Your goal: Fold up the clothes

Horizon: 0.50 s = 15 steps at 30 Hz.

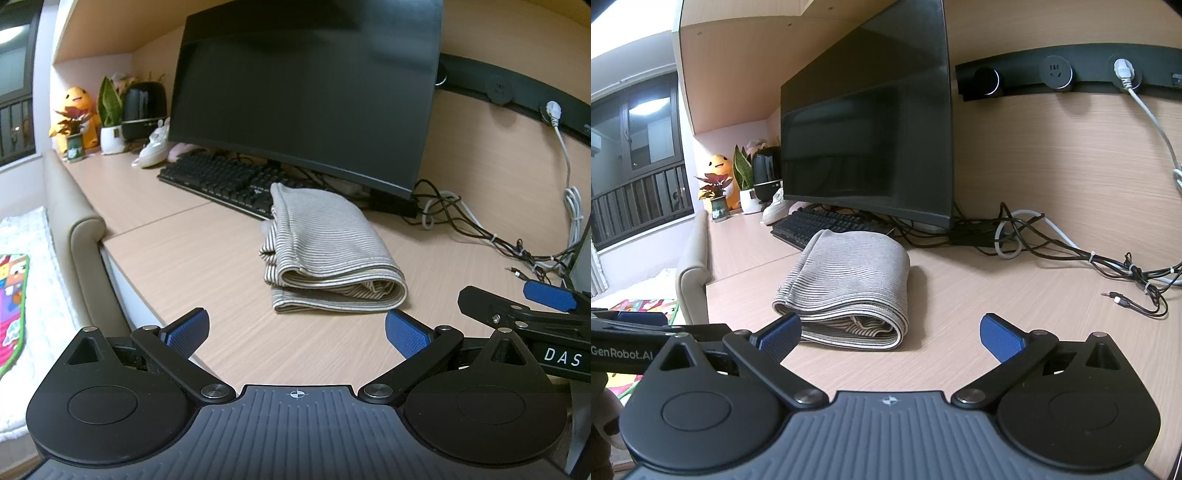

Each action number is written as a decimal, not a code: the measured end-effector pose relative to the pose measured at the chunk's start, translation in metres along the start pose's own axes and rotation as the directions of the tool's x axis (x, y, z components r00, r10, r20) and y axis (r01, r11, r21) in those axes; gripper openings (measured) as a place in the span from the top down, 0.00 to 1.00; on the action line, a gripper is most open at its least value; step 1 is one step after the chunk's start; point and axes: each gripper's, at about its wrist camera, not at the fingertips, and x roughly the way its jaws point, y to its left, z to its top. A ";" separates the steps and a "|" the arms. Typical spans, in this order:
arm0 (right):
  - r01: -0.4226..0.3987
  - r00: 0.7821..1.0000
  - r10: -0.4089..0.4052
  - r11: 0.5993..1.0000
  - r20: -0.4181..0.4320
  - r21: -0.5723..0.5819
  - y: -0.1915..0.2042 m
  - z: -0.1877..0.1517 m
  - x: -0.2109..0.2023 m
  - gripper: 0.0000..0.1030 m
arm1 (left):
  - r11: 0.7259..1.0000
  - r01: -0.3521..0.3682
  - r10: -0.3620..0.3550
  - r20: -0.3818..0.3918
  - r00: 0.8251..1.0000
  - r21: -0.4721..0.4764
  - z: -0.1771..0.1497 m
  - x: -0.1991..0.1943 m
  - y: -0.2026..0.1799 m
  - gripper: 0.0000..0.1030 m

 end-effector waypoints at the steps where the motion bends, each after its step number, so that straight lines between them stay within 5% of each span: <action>1: -0.001 1.000 0.001 1.000 -0.001 -0.001 0.000 0.000 0.000 0.00 | 1.000 0.001 -0.001 0.000 1.000 0.000 0.000 0.000 0.000 0.00; 15: -0.004 1.000 0.004 1.000 -0.009 -0.003 0.001 0.000 0.002 0.00 | 1.000 0.000 0.000 -0.003 1.000 -0.003 0.000 0.000 0.002 0.00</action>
